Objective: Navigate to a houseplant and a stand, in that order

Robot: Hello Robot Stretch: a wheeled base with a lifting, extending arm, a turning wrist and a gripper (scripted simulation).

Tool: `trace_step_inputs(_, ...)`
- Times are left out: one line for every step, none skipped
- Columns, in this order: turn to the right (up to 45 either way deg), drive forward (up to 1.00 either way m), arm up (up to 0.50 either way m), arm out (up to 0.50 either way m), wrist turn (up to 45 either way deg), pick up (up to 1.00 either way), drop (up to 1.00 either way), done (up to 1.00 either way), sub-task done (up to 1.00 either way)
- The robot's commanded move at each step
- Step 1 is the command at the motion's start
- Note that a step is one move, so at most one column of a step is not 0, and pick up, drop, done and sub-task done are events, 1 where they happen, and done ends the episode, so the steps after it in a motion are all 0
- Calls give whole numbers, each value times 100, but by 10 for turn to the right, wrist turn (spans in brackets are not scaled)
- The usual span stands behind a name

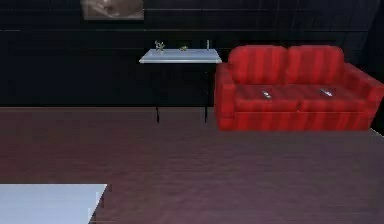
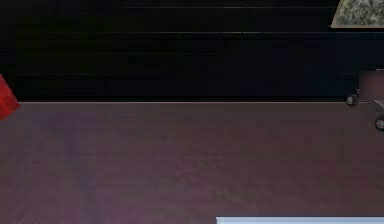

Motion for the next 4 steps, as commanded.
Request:
trace_step_inputs(0, 100, 0, 0, 0, 0, 0, 0, 0)
trace_step_inputs(0, 65, 0, 0, 0, 0, 0, 0, 0)
trace_step_inputs(-210, 0, 0, 0, 0, 0, 0, 0, 0)
trace_step_inputs(0, 0, 0, 0, 0, 0, 0, 0, 100)
